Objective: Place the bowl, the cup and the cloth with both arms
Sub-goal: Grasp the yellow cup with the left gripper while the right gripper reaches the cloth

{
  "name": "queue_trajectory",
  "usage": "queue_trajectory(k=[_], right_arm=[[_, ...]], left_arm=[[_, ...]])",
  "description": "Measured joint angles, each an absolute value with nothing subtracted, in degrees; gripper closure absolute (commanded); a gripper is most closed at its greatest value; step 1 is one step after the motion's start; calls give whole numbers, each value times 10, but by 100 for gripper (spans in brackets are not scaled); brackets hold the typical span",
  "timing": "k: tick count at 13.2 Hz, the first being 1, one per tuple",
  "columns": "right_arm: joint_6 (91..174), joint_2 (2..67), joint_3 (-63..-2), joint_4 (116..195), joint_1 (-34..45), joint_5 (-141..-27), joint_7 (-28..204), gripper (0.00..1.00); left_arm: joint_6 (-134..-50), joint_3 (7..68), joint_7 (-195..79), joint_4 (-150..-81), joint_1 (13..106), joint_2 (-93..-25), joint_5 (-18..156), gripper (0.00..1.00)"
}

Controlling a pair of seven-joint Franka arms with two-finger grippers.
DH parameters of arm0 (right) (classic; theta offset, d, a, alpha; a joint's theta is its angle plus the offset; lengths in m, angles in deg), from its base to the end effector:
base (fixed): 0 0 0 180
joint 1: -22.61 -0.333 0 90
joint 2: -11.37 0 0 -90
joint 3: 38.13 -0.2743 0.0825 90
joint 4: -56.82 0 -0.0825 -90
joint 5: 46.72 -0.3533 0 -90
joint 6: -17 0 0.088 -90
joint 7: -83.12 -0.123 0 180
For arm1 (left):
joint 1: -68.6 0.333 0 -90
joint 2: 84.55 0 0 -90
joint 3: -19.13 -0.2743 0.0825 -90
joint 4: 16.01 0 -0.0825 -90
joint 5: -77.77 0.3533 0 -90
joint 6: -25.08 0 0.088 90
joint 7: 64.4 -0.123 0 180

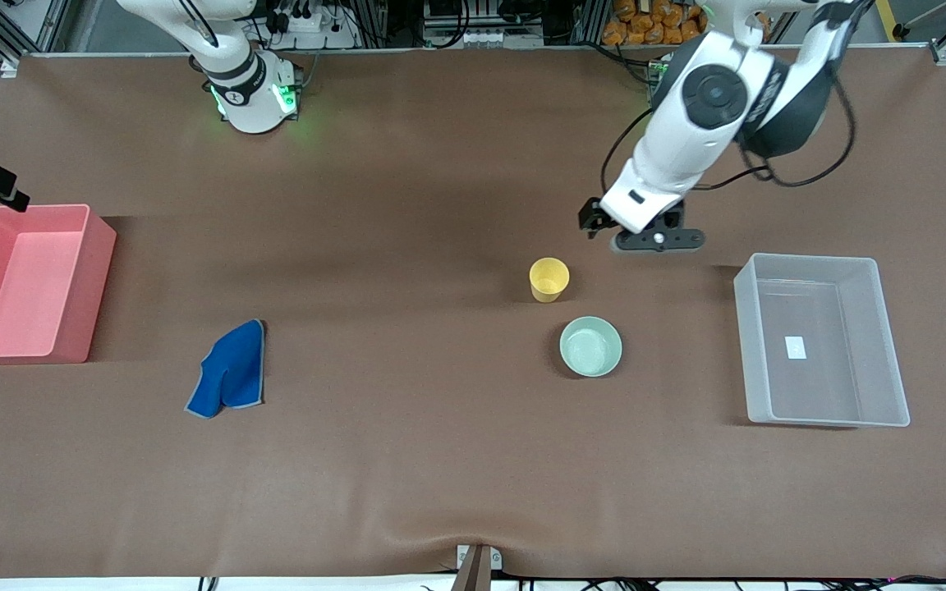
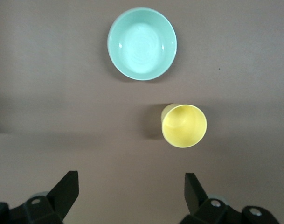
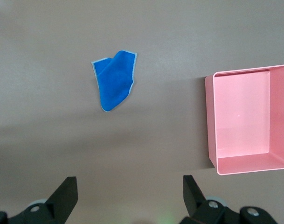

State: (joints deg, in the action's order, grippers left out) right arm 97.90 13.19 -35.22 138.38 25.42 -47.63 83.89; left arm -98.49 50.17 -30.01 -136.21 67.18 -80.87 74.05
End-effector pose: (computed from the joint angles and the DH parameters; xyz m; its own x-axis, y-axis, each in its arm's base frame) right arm 0.5129 -0.0488 0.6006 0.9956 -0.0837 -0.0430 -0.0844 -0.9963 -0.0147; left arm 0.4430 -0.2845 0.3545 0.9965 0.0686 -0.0479 0.0720 -0.9947 0.0729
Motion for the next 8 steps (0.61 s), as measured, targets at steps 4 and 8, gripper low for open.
queue_trajectory(k=[4, 8], right_arm=[[978, 147, -356, 1385, 250, -478, 839, 0], [977, 188, -358, 1389, 244, -508, 838, 0]], left_arm=[[-1059, 505, -258, -1368, 657, -740, 742, 9], [-1106, 505, -191, -1370, 650, -682, 811, 18]])
